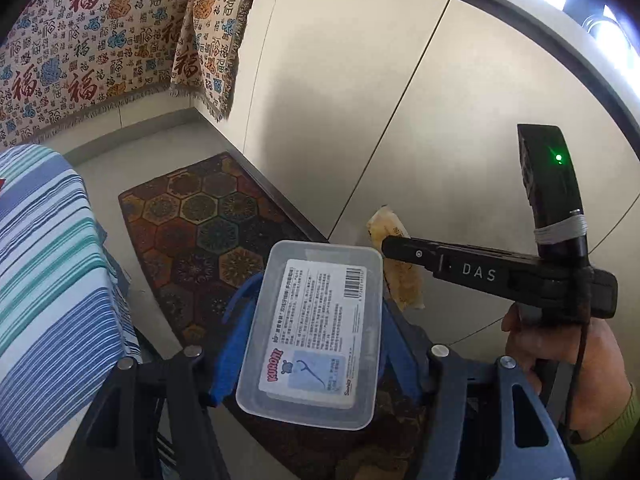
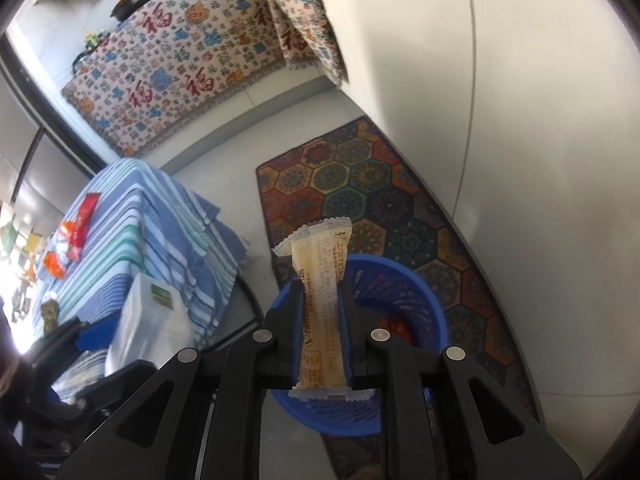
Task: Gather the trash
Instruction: 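Carry clear box and beige wrapper to the blue wastebasket and open both grippers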
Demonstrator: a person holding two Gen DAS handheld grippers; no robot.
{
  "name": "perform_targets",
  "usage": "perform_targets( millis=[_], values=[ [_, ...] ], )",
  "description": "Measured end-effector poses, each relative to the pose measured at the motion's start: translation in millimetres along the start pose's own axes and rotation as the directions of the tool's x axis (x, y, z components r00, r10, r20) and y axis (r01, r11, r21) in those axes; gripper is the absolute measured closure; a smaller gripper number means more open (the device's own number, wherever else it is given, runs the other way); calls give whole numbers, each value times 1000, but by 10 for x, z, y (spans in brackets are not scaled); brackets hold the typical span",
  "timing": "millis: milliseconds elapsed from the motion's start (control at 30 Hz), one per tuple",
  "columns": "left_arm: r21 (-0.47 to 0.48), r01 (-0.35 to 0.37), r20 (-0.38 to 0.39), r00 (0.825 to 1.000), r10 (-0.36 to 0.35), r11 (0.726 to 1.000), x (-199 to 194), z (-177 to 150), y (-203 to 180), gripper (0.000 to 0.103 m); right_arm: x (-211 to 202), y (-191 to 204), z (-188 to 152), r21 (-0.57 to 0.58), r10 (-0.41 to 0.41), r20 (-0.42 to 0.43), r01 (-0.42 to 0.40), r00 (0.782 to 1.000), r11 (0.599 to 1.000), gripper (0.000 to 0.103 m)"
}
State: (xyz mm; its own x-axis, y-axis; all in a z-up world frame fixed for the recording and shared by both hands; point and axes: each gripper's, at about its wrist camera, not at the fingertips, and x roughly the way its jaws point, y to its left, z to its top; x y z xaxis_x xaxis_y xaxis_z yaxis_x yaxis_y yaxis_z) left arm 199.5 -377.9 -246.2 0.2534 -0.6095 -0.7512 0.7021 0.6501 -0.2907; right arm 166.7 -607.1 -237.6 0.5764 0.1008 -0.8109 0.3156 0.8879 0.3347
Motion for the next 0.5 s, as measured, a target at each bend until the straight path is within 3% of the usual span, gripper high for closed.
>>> perform_targets(
  millis=[400, 500],
  values=[
    [-15, 16, -21, 1000, -16, 1000, 459, 232, -110, 38, -47, -75, 101, 47, -12, 38, 11, 999, 999, 87],
    [-8, 21, -23, 1000, -21, 1000, 532, 246, -120, 38, -27, -83, 107, 53, -14, 34, 12, 999, 999, 83]
  ],
)
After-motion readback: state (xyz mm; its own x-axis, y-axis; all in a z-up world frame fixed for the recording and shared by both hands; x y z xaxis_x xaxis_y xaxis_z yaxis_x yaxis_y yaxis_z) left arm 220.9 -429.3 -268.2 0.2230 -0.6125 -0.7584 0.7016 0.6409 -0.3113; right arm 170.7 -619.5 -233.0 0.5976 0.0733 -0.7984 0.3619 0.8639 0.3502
